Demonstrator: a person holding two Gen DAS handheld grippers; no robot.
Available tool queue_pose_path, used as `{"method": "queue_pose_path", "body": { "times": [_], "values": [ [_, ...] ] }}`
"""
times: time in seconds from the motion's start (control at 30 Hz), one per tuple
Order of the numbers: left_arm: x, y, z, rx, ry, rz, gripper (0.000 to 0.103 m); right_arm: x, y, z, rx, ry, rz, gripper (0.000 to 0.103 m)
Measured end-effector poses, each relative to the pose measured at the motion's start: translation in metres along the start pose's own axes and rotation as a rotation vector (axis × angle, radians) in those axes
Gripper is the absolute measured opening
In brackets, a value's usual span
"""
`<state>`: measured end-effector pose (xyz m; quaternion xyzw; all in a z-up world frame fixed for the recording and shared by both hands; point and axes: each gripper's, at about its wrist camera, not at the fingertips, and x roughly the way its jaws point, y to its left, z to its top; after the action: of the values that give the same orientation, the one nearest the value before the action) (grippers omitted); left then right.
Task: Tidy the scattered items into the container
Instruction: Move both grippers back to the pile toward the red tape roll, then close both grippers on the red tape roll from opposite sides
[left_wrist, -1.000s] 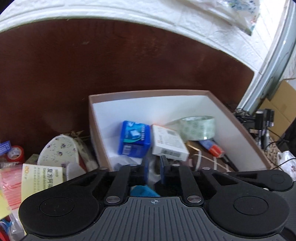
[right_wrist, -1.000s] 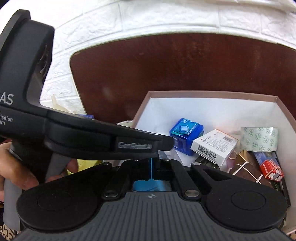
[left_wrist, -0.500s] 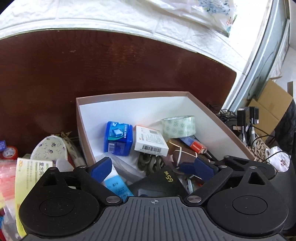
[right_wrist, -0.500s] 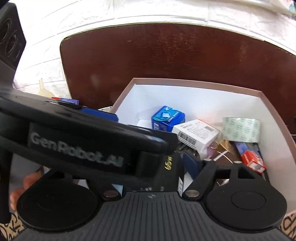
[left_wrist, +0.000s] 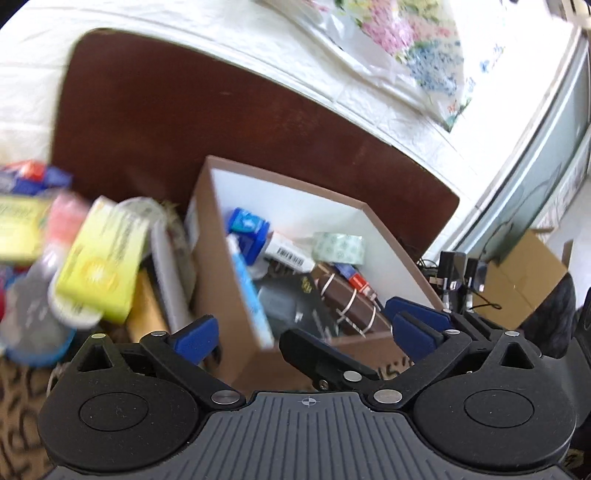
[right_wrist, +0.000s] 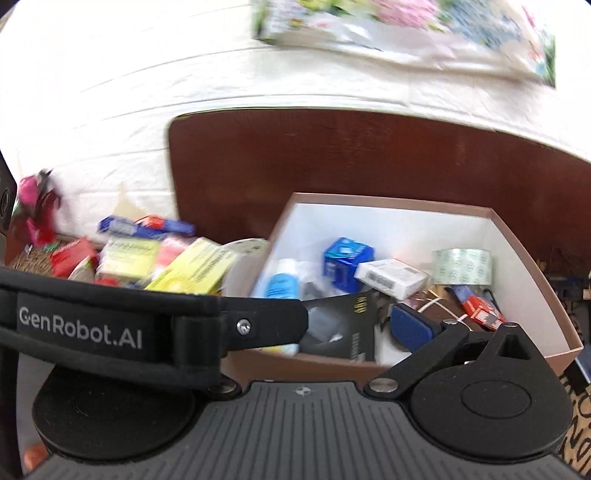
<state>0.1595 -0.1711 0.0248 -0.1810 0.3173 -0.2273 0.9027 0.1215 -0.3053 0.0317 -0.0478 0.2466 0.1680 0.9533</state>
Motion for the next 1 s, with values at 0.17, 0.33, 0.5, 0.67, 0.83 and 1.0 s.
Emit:
{"method": "queue_pose_path", "body": {
  "times": [0.17, 0.33, 0.5, 0.67, 0.83, 1.0],
  "values": [
    [-0.036, 0.022, -0.027, -0.074, 0.015, -0.014, 0.103, -0.008, 0.043, -0.012, -0.137, 0.014, 0.011, 0.103],
    [-0.078, 0.053, -0.055, -0.101, -0.011, 0.064, 0.103, 0.006, 0.092, -0.028, -0.236, 0.018, 0.082, 0.103],
    [-0.117, 0.104, -0.073, -0.175, -0.035, 0.183, 0.103, 0.024, 0.131, -0.044, -0.240, 0.079, 0.169, 0.102],
    [-0.149, 0.159, -0.076, -0.267, -0.066, 0.267, 0.103, 0.037, 0.162, -0.048, -0.226, 0.094, 0.225, 0.102],
    [-0.161, 0.196, -0.065, -0.301, -0.094, 0.307, 0.103, 0.045, 0.180, -0.042, -0.219, 0.067, 0.233, 0.102],
    [-0.157, 0.214, -0.049, -0.293, -0.097, 0.297, 0.101, 0.057, 0.184, -0.032, -0.182, 0.042, 0.231, 0.101]
  ]
}}
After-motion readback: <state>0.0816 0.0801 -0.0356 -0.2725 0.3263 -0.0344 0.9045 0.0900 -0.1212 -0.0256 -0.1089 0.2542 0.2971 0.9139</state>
